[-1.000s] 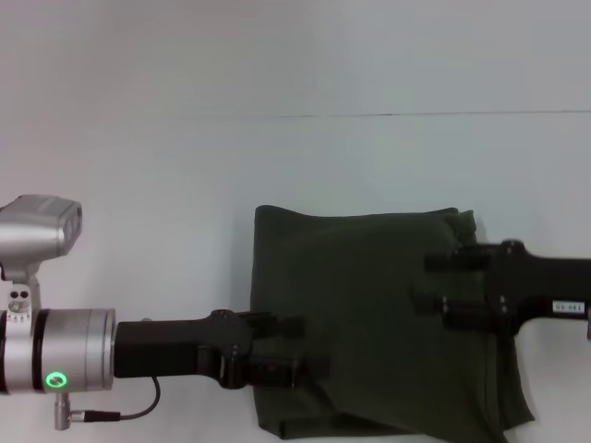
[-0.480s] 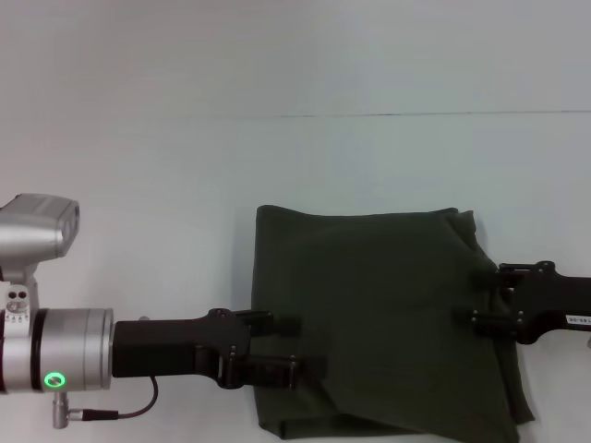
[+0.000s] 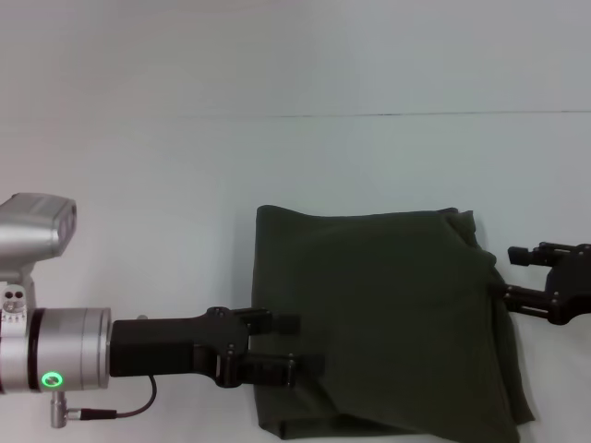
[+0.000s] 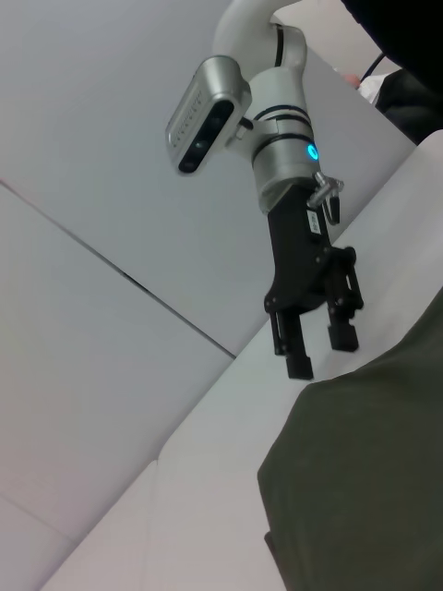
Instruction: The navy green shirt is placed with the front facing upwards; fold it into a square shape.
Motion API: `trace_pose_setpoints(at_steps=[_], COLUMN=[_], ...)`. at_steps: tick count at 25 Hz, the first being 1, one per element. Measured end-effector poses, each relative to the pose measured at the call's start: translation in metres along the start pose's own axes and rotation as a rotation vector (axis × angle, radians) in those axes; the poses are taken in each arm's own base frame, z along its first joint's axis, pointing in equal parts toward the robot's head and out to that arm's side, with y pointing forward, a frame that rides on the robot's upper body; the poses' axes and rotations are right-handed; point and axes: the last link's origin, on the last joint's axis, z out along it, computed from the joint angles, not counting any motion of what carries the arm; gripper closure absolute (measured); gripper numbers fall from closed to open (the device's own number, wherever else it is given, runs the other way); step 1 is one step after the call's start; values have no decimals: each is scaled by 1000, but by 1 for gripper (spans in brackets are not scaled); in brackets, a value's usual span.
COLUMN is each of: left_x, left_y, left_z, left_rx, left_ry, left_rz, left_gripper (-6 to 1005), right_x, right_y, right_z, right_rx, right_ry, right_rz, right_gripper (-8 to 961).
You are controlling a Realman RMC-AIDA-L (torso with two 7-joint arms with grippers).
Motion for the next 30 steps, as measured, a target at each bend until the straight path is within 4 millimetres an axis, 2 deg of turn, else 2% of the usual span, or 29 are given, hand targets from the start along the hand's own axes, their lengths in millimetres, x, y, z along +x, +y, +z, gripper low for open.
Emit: trace_pose_setpoints(at_steps=[5,8,11,16,19,24,29,30], left_x=[1,1,-3,-15,-33,-42,-50,-59], left_y=[1,2,6,8,8,3,4,6], left_z=[-5,-8,-17,-34,-49,-57,-55,-51], left_rx=[4,0,0,62,143,215,210,182], left_ry=[8,6,1,1,30,43,33,-3], left_rz=[12,48,155,324,440,441,425,423], left_gripper=[64,64,64,64,65,65,65,65], right_x=[-9,-17,-16,7,26,56,78,82], right_y=[10,27,41,63,74,89,97,99], right_z=[-10,-9,-6,-11,-19,-38,-56,-59], right_rx=[-71,-177,-246,-275,-269,-195,-112,-99], right_ry=[-103,-170,-211,-285,-297,-320,-331,-326], right_rz=[-22,-70,-91,-91,-58,-8,34,40], right_gripper=[280,280,280,280,280,280,280,280])
